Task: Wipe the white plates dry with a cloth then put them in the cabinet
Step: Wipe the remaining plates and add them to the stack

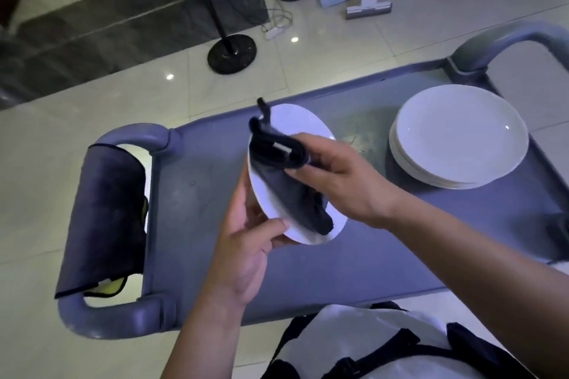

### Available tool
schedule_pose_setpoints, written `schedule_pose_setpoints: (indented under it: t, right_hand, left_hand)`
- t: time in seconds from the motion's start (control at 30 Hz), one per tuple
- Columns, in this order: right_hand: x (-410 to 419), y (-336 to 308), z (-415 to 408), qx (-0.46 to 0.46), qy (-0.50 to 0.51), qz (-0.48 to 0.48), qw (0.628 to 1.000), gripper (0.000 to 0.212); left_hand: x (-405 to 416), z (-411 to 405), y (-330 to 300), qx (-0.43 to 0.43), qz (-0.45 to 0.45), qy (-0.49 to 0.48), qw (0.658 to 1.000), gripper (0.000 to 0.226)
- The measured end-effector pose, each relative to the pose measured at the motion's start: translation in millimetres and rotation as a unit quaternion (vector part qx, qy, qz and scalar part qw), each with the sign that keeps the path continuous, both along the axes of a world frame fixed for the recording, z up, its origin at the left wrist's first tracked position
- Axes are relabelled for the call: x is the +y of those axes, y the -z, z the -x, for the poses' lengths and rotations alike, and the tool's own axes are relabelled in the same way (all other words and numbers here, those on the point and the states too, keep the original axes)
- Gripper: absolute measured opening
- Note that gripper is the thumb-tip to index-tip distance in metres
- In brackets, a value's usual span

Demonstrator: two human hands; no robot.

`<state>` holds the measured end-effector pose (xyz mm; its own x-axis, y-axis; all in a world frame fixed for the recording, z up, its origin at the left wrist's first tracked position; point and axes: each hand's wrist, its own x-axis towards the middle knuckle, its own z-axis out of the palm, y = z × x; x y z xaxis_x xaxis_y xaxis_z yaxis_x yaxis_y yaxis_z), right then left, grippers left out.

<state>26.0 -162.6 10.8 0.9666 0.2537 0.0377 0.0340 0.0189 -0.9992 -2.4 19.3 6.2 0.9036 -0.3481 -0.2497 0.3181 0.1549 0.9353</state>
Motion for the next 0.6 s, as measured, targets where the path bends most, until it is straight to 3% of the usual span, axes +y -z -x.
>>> schedule_pose_setpoints:
  t: [0.2, 0.37, 0.43, 0.5, 0.6]
  right_hand:
    - [-10.0, 3.1, 5.6, -0.058, -0.182, 0.112, 0.975, 0.022]
    - [-22.2, -2.5, 12.9, -0.066, -0.282, 0.100, 0.952, 0.016]
    - [-30.0, 2.7, 16.5, -0.066, -0.296, 0.113, 0.946, 0.018]
    - [-39.5, 9.5, 21.7, -0.071, -0.296, 0.139, 0.942, 0.018]
    - [-60.7, 26.9, 33.3, -0.011, -0.213, 0.153, 0.965, 0.033]
  left_hand:
    - [-2.8, 12.7, 1.2, 0.057, 0.084, -0.088, 0.991, 0.069]
    - [-2.5, 23.5, 4.2, 0.044, 0.126, -0.171, 0.976, 0.070]
    - [-2.8, 25.8, 4.3, 0.020, 0.112, -0.176, 0.978, 0.060]
    - [-0.7, 28.1, 5.0, 0.013, 0.096, -0.184, 0.978, 0.065]
    - [6.2, 28.9, 6.0, 0.012, 0.074, -0.210, 0.975, 0.075]
